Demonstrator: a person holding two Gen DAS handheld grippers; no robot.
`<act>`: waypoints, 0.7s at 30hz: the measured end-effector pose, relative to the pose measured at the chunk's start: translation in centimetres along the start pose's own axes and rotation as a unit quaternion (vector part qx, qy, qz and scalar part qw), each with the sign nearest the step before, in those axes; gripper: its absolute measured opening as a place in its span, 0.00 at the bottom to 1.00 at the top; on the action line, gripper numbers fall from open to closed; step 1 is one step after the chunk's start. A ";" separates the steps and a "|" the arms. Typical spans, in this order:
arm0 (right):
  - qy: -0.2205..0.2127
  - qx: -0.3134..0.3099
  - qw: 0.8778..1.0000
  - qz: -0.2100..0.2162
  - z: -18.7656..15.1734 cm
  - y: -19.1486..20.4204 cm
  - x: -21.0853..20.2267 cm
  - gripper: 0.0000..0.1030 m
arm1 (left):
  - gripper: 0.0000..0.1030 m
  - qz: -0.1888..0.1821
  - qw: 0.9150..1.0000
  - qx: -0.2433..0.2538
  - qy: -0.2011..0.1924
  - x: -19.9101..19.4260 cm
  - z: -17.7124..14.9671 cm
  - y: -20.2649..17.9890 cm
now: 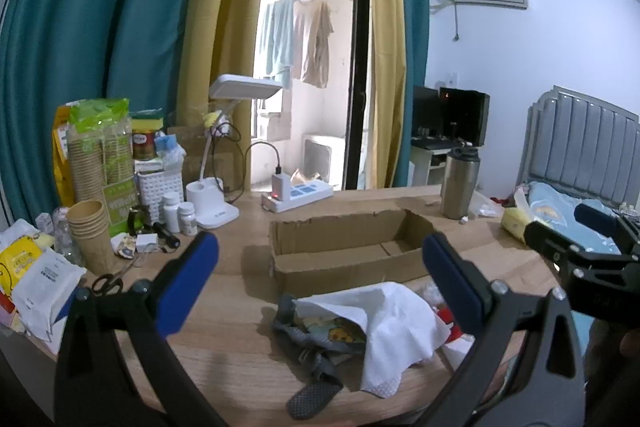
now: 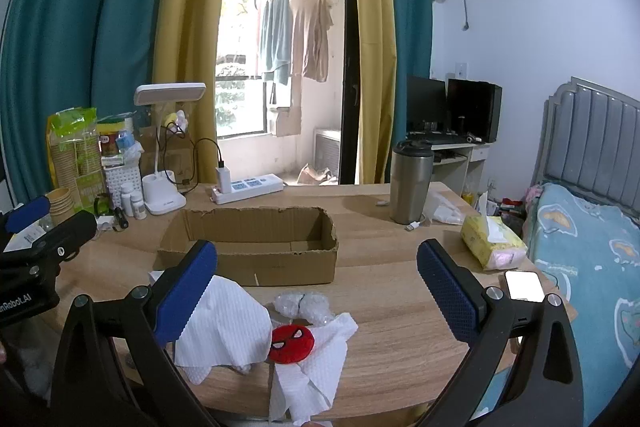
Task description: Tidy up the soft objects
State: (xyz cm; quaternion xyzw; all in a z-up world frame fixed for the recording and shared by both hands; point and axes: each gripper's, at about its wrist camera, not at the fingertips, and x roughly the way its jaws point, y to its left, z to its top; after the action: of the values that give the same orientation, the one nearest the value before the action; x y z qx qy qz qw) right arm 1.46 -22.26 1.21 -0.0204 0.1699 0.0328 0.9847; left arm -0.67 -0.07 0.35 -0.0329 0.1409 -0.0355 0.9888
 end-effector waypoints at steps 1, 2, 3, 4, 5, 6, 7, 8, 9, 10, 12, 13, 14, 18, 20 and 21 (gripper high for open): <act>0.000 0.000 1.000 -0.001 0.0 0.0 0.0 0.99 | 1.00 0.000 1.000 0.000 0.001 0.0 0.0 0.0; -0.001 -0.001 1.000 -0.001 0.0 0.1 0.0 0.99 | 1.00 0.000 1.000 0.000 0.000 0.0 0.0 0.0; -0.001 0.000 1.000 -0.001 0.0 0.0 0.0 0.99 | 1.00 -0.001 1.000 0.000 -0.001 0.0 0.1 0.0; -0.002 0.000 1.000 -0.001 0.0 0.0 0.0 0.99 | 1.00 -0.001 1.000 0.000 -0.002 0.0 0.1 0.0; -0.002 0.000 1.000 -0.002 0.1 0.0 0.0 0.99 | 1.00 -0.001 1.000 0.000 -0.002 0.0 0.2 -0.1; -0.002 0.000 1.000 -0.002 0.0 0.0 0.0 0.99 | 1.00 -0.001 1.000 0.000 -0.003 0.0 0.2 -0.1; -0.002 0.001 1.000 -0.002 0.0 0.0 0.1 0.99 | 1.00 -0.001 1.000 0.000 -0.002 0.0 0.1 -0.1; -0.002 0.001 1.000 -0.002 0.0 0.0 0.1 0.99 | 1.00 -0.001 1.000 0.000 -0.002 0.0 0.1 -0.1; -0.002 0.001 1.000 -0.002 0.0 0.0 0.1 0.99 | 1.00 -0.001 1.000 0.000 -0.003 0.0 0.2 -0.1; -0.002 0.001 1.000 -0.002 0.0 0.0 0.1 0.99 | 1.00 -0.001 1.000 0.000 -0.003 0.0 0.3 -0.1; -0.002 0.000 1.000 -0.002 0.0 -0.1 0.1 0.99 | 1.00 -0.001 1.000 0.000 -0.005 0.0 0.4 -0.2; -0.002 0.000 1.000 -0.002 0.0 -0.1 0.1 0.99 | 1.00 -0.001 1.000 0.000 -0.005 -0.1 0.4 -0.2; -0.002 0.001 1.000 -0.002 0.0 -0.1 0.1 0.99 | 1.00 -0.001 1.000 0.000 -0.005 -0.1 0.4 -0.2; -0.002 0.001 1.000 -0.002 0.0 -0.1 0.1 0.99 | 1.00 -0.001 1.000 0.000 -0.005 -0.1 0.5 -0.2; -0.002 0.001 1.000 -0.001 0.0 -0.1 0.1 0.99 | 1.00 -0.001 1.000 0.000 -0.005 -0.1 0.4 -0.2; -0.002 0.001 1.000 -0.001 0.0 0.0 0.2 0.99 | 1.00 -0.001 1.000 0.000 -0.005 -0.1 0.4 -0.2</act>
State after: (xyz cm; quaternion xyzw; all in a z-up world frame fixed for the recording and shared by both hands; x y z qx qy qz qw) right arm 1.63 -22.28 1.17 -0.0200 0.1682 0.0313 0.9850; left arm -0.68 -0.23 0.75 -0.0333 0.1355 -0.0363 0.9896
